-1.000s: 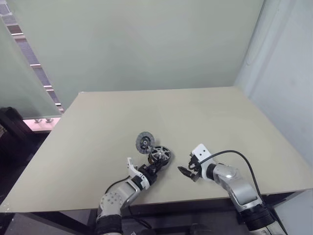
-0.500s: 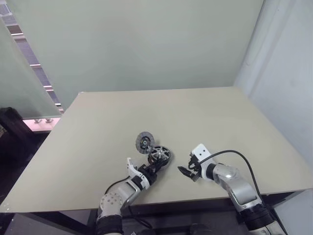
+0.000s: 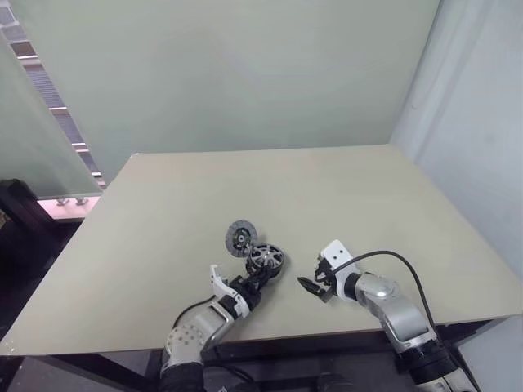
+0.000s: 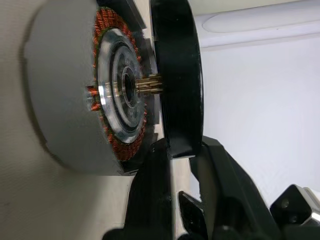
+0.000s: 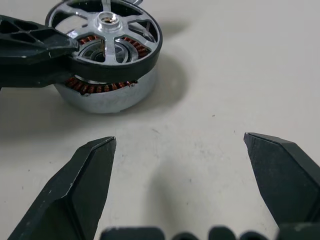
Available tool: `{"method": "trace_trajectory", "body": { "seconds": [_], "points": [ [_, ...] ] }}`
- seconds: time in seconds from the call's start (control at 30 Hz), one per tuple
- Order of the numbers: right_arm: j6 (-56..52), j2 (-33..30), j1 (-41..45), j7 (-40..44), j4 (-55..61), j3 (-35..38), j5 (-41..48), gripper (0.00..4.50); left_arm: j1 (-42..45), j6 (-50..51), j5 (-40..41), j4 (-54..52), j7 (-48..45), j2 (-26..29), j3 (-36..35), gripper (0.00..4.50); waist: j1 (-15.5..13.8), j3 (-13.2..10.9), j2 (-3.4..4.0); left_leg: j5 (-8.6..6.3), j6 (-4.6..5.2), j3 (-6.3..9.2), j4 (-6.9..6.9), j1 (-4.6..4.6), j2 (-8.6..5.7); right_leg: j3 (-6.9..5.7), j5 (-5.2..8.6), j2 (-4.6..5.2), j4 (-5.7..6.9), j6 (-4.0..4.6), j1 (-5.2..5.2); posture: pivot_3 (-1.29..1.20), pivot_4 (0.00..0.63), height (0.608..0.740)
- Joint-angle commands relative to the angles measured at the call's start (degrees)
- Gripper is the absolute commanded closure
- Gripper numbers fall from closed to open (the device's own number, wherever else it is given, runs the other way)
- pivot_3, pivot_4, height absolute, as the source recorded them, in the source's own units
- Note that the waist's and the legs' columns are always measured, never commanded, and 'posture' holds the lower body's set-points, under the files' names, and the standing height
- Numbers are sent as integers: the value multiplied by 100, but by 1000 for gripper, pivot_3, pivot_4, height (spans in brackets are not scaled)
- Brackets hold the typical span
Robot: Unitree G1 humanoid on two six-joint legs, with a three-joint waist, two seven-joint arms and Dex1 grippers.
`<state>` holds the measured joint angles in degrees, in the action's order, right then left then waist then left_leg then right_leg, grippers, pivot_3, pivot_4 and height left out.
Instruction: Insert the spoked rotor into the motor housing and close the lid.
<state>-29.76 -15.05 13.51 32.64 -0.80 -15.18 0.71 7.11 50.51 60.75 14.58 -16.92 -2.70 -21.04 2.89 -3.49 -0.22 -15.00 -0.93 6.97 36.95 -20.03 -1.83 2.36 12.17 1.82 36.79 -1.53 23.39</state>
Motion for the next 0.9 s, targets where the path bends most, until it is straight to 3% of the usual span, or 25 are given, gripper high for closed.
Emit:
{"method": "trace_trajectory", "body": {
  "seconds": [0.03,0.23,0.9],
  "points": [
    [111,17,177,-10,82,101,80,0,-73,-43,39,-215,38,57,-130,2550,-3,0,0,0,0,0,0,0,0,0,0,0,0,0,-1,0,0,740],
    [144,36,157,-27,51,90,71,0,-136,5,113,-569,213,39,-101,441,-1,0,-1,1,-1,-3,14,12,0,0,2,0,0,4,-20,0,0,740],
    [351,132,227,-76,-102,137,82,0,-1366,881,505,-2742,566,902,326,441,-4,-1,-1,-1,-2,-5,7,1,5,1,9,1,-1,14,-5,0,0,740]
  ]
}}
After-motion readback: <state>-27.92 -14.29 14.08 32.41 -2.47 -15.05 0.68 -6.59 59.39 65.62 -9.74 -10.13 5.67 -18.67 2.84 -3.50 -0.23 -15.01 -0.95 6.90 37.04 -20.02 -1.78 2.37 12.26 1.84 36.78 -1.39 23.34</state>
